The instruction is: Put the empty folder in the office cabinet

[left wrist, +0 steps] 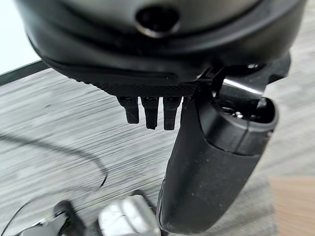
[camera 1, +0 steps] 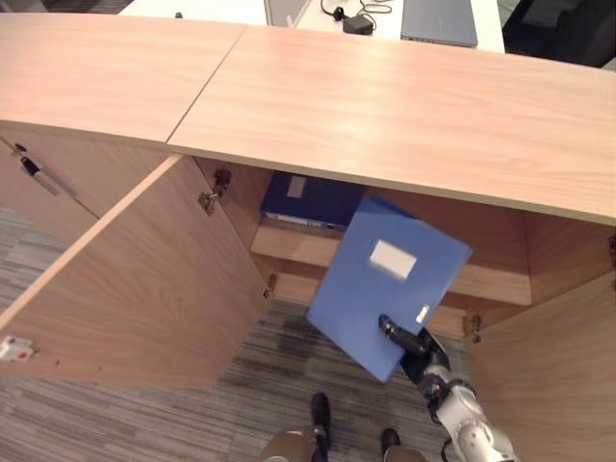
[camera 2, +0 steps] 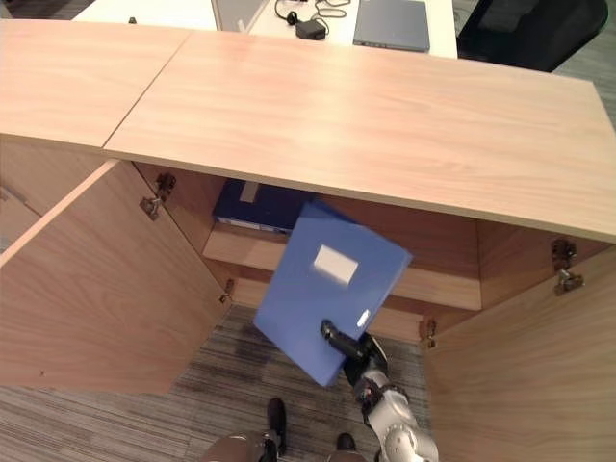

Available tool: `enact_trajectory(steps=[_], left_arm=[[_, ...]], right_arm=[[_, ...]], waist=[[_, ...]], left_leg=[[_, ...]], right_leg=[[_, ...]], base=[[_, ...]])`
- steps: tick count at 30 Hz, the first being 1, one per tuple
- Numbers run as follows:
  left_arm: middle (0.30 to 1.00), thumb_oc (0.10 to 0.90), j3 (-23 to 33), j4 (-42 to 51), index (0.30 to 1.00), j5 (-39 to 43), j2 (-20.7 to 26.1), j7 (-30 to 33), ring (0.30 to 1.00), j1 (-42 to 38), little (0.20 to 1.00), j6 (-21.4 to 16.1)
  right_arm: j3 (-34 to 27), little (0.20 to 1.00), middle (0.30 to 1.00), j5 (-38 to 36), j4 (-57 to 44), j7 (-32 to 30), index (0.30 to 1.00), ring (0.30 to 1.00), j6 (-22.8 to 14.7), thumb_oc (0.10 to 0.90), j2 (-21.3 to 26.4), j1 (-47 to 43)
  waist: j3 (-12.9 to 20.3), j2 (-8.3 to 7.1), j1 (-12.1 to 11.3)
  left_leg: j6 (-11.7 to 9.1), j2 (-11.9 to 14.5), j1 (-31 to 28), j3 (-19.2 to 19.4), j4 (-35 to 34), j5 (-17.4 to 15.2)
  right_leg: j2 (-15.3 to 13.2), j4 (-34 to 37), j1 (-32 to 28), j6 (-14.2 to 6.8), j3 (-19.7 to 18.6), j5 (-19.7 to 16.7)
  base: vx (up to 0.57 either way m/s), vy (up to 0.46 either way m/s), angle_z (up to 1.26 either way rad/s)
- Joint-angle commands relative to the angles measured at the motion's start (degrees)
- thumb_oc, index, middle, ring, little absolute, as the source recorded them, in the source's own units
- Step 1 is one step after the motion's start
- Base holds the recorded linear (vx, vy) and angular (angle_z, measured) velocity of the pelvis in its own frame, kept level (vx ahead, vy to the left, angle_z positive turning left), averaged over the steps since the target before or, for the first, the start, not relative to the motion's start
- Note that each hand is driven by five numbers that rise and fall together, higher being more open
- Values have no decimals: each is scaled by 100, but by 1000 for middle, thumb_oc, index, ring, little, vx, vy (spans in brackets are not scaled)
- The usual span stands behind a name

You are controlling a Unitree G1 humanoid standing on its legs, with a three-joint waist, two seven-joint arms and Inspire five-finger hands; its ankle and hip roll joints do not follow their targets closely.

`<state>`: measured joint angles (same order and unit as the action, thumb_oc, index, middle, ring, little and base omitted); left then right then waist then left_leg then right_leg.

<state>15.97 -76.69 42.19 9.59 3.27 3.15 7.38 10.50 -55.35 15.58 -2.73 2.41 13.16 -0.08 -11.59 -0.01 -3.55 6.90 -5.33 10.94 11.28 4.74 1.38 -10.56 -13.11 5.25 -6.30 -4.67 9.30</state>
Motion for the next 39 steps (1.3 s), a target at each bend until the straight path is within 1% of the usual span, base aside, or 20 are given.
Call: enact_trajectory(steps=[1,2,3,5,6,8,9,10,11,12,15,17,18,19,21,22,23,28,34,39], left_arm=[[900,800,-134,-98,900,-169,210,183,900,238,900,-46],[900,800,-181,-36,900,-129,246,230,900,201,900,-69],[900,800,-221,18,900,-109,267,269,900,153,900,-89],[900,800,-366,152,900,-76,289,400,900,-10,900,-185],[900,800,-507,205,900,-59,278,438,900,-127,900,-232],[900,800,-636,309,900,146,245,541,900,-364,900,-305],[900,800,-635,309,900,153,248,545,900,-395,900,-304],[900,800,-603,126,900,219,260,625,900,-502,900,-303],[900,800,-599,117,900,222,264,621,900,-526,900,-307],[900,800,-548,31,900,133,284,686,900,-567,900,-246],[900,800,-517,-135,900,-8,344,811,900,-668,900,-242],[900,800,-482,-236,900,-32,392,895,900,-726,900,-249],[900,800,-466,-275,900,-28,411,941,900,-738,900,-232],[900,800,-467,-278,900,-27,416,942,900,-750,900,-231],[900,800,-486,-479,900,-73,529,1124,900,-791,900,-200],[900,800,-484,-486,900,-74,535,1124,900,-811,900,-200],[900,800,-513,-561,900,-148,574,1171,900,-836,900,-167],[900,800,-521,-692,900,-231,692,1220,900,-898,900,-170],[900,800,-532,-689,900,-327,888,1203,900,-930,900,-179],[900,800,-532,-685,900,-399,1051,1199,900,-969,900,-192]], right_arm=[[-205,300,300,-885,-794,331,300,300,-945,400,-32,-683],[-219,300,300,-1021,-847,258,300,300,-1032,400,-102,-796],[-261,300,300,-1149,-836,213,300,300,-1110,400,-160,-906],[-339,300,300,-1353,-752,37,300,300,-1423,400,-171,-1371],[-334,300,300,-1383,-646,-92,300,300,-1591,400,-156,-1610],[-504,300,300,-1485,-460,-355,300,300,-1891,400,-184,-2103],[-517,300,300,-1489,-445,-353,300,300,-1895,400,-181,-2142],[-735,300,300,-1776,-169,-544,300,300,-2207,400,-285,-2421],[-738,300,300,-1794,-141,-528,300,300,-2219,400,-279,-2455],[-863,300,300,-1803,52,-797,300,300,-2344,400,-179,-2542],[-1022,300,300,-1809,374,-1155,300,300,-2613,400,-85,-2896],[-1165,300,300,-1941,620,-1283,300,300,-2774,400,-56,-3252],[-1281,300,300,-2026,675,-1342,300,300,-2866,400,-58,-3385],[-1287,300,300,-2032,689,-1335,300,300,-2867,400,-56,-3402],[-1721,300,300,-2462,1007,-1503,300,300,-3438,400,-97,-4088],[-1729,300,300,-2467,1027,-1499,300,300,-3442,400,-91,-4116],[-1837,300,300,-2471,1146,-1660,300,300,-3610,400,-12,-4448],[-1733,300,300,-2375,1329,-1805,300,300,-3627,400,273,-5038],[-1556,300,300,-2378,1321,-1739,300,300,-3672,400,471,-5621],[-1465,300,300,-2317,1513,-1828,300,300,-3651,400,749,-6072]], waist=[[-216,213,-42],[-310,244,-44],[-407,261,-38],[-716,313,-10],[-848,294,29],[-1169,296,66],[-1211,302,60],[-1326,225,90],[-1366,215,100],[-1331,120,94],[-1429,122,48],[-1421,113,-11],[-1405,108,-25],[-1403,105,-26],[-1402,127,-66],[-1405,122,-67],[-1399,142,-93],[-1371,158,-162],[-1355,145,-264],[-1346,148,-332]], left_leg=[[-249,154,384,-530,244,-272],[-242,175,323,-463,246,-327],[-252,196,308,-418,257,-341],[-271,232,395,-354,340,-354],[-305,200,383,-394,404,-482],[-292,194,488,-387,563,-550],[-264,214,565,-331,587,-438],[-312,153,570,-416,725,-656],[-287,156,641,-357,747,-544],[-316,80,697,-432,780,-570],[-378,37,820,-513,709,-527],[-444,47,934,-552,611,-453],[-466,62,980,-580,564,-422],[-467,61,990,-583,559,-417],[-541,80,1118,-685,349,-274],[-543,78,1124,-688,335,-263],[-568,90,1161,-713,213,-198],[-611,101,1189,-771,-45,-68],[-637,136,1231,-850,-72,-63],[-670,156,1282,-930,-112,-29]], right_leg=[[-225,-870,28,15,720,-558],[-316,-1034,175,78,974,-605],[-328,-1071,309,124,1136,-587],[-134,-996,753,204,1302,-464],[-29,-910,918,166,1276,-344],[166,-677,1402,181,1315,-517],[168,-645,1452,230,1362,-644],[301,-152,1615,165,1389,-756],[285,-104,1650,213,1448,-889],[336,301,1502,214,1432,-941],[452,511,1517,277,1413,-1118],[490,646,1570,283,1453,-1211],[505,682,1586,285,1453,-1208],[504,686,1596,287,1455,-1211],[559,724,1712,309,1434,-1188],[557,721,1725,310,1436,-1188],[573,732,1775,315,1439,-1167],[602,687,1911,331,1439,-1103],[632,530,2000,375,1495,-962],[652,434,2067,402,1575,-858]], base=[[-9,291,-27],[-29,185,-33],[-83,148,-39],[-109,70,-42],[-86,15,-32],[-96,-6,-26],[28,-53,-26],[-43,-45,-4],[119,-104,14],[-12,-86,26],[20,-101,18],[19,-126,20],[25,-86,11],[60,-126,-5],[90,-153,-6],[85,-127,9],[43,-61,15],[76,-81,12],[69,-89,14],[57,-83,12]])
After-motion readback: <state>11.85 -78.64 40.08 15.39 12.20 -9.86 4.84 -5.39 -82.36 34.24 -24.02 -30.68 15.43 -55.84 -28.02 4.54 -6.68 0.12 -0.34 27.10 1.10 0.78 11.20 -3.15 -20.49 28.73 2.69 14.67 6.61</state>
